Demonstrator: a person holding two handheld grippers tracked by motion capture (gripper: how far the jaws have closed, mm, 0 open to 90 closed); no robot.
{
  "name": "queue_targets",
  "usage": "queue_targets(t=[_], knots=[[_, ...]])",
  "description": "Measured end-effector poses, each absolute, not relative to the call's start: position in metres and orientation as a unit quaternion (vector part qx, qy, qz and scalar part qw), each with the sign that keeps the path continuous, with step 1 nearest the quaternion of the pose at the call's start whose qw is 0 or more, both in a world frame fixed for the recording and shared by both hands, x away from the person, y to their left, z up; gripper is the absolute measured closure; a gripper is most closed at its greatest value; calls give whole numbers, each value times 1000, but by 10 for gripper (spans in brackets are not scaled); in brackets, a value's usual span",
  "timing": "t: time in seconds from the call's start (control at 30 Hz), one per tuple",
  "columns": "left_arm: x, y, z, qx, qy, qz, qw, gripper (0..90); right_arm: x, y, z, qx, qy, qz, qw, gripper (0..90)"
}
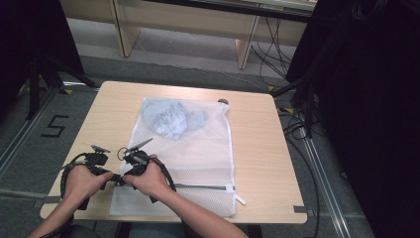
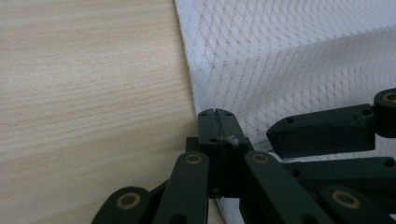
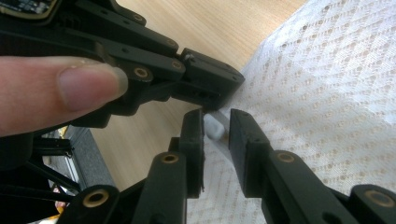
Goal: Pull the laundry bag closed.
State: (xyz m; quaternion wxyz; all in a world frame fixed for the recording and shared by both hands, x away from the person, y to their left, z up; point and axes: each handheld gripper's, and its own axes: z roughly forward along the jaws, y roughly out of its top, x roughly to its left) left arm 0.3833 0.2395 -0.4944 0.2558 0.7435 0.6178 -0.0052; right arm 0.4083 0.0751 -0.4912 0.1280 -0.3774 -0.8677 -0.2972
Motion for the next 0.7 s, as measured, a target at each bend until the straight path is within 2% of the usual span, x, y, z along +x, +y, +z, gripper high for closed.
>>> queue_targets(t=[0.2,0.37,0.5,0.7], knots=[[383,240,-494,744,617,-6,255,896,407,80,-492,-394,-856,-302,144,793],[384,240,-494,745,617,-8,254,897,410,80,-498,-372,-870,-299,122,830],[383,240,-495,747,614,-5,256,897,406,82,-493,-394,-855,-298,160,865],[381,236,-494,759,599,13,253,898,405,79,-494,-395,-860,-291,138,869]])
